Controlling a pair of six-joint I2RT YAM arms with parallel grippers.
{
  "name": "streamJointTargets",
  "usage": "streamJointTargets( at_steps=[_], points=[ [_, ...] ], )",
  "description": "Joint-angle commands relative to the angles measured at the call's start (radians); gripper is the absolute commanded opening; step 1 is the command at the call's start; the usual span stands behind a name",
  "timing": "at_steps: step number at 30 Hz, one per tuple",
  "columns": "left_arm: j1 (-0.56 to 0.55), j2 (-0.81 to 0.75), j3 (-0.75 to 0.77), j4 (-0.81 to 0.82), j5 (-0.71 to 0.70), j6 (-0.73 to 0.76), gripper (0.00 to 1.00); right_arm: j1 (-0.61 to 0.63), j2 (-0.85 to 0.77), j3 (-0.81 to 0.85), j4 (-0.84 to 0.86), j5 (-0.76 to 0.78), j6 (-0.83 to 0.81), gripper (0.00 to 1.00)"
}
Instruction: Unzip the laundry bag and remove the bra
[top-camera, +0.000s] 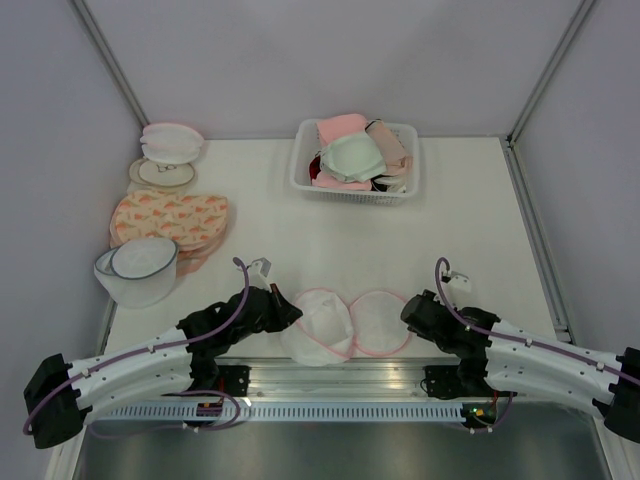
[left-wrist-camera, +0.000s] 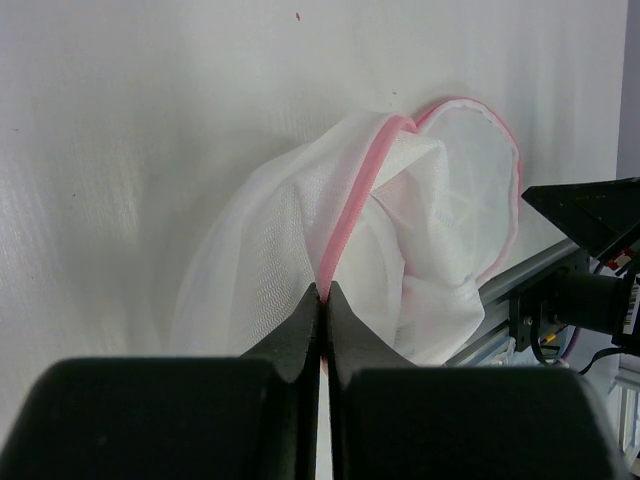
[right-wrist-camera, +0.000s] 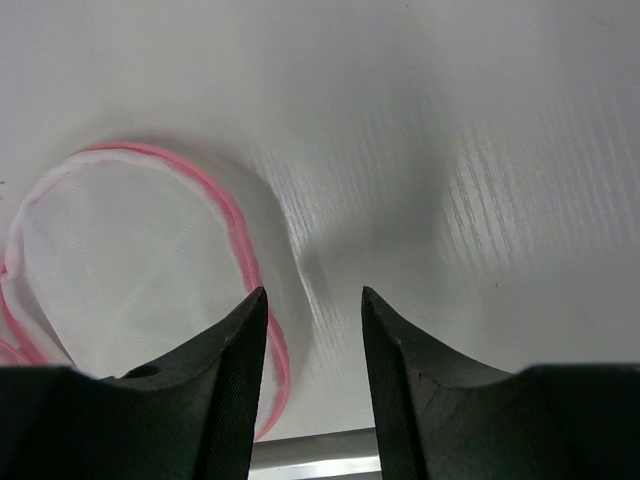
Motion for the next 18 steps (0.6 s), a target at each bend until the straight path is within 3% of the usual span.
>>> streamJointTargets(
  at_steps=[1, 9, 18],
  points=[
    [-0.001, 0.001, -0.002, 0.038, -0.001, -0.026, 0.02, 0.006, 0.000, 0.031, -0.036, 0.035, 0.036, 0.49],
    [-0.001, 0.002, -0.004, 0.037, -0.002, -0.029, 0.02, 0.013, -0.035, 0.056, -0.067, 0.092, 0.035, 0.50],
    [-0.001, 0.024, 0.004, 0.047, 0.001, -0.026, 0.02, 0.013, 0.090, 0.017, 0.086, -0.026, -0.059, 0.50]
  ],
)
